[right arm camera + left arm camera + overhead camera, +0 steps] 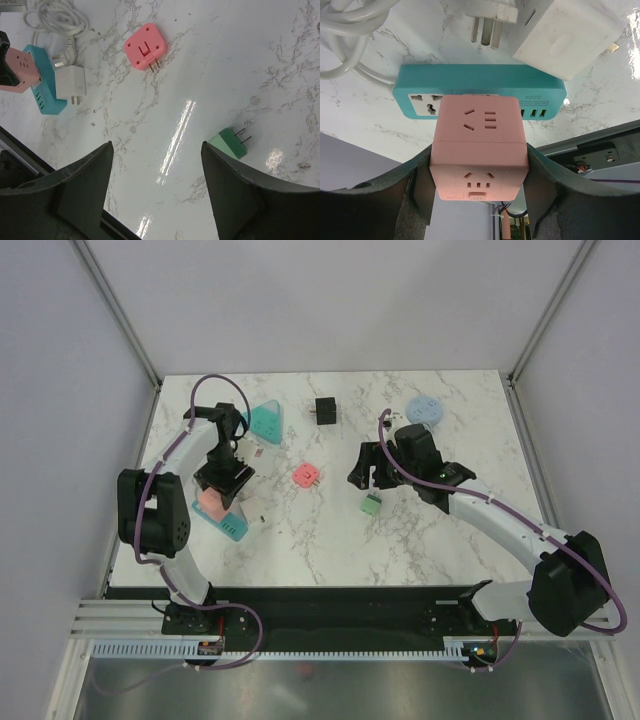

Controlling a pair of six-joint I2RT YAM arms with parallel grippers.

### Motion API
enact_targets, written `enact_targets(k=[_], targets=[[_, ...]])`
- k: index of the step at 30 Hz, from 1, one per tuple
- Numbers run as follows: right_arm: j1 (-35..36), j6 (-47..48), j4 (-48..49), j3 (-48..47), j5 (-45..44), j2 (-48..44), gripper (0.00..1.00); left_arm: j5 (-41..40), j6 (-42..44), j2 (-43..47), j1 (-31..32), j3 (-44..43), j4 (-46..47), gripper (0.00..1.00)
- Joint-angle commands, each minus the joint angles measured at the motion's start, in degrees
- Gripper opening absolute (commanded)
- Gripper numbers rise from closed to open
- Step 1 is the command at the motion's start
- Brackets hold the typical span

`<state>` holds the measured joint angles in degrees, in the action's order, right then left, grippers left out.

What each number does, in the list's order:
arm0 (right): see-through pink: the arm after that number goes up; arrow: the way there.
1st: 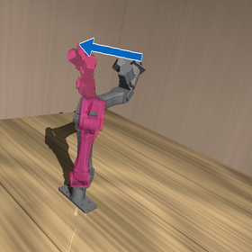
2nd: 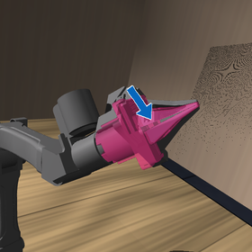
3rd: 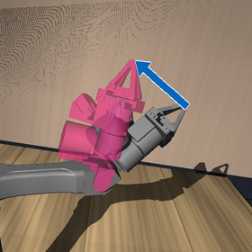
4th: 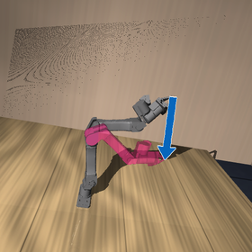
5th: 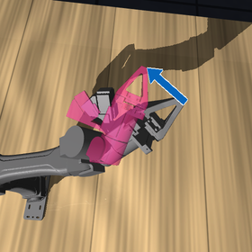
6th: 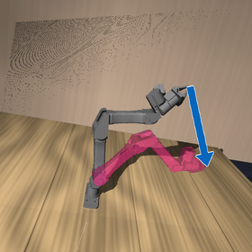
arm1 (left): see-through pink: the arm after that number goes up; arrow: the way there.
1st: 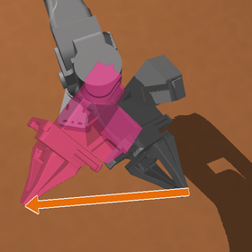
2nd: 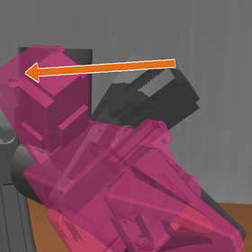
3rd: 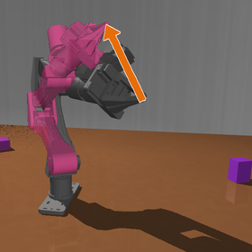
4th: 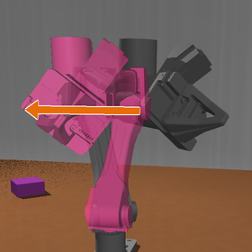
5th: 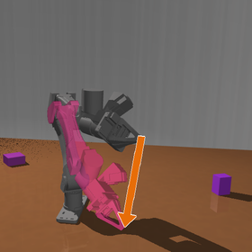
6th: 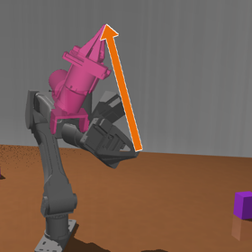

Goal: Insert the plug

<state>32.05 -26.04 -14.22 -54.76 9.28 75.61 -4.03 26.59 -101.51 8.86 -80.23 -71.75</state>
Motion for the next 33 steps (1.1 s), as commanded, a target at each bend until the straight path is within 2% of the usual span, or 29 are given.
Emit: enact_targets(k=[1,19,33], targets=[[0.2,0.99,0.77,-1.14,-0.58,-1.87,0.79,-0.71,0.57,3.25,0.28,0.42,-1.65,0.02],[0.2,1.17,0.59,-1.22,-0.75,-2.05,0.79,1.83,0.75,2.99,0.28,4.9,5.65,0.02],[0.29,1.08,0.59,-1.4,-0.84,-1.79,0.79,2.63,0.39,4.39,0.28,2.8,3.54,0.02]])
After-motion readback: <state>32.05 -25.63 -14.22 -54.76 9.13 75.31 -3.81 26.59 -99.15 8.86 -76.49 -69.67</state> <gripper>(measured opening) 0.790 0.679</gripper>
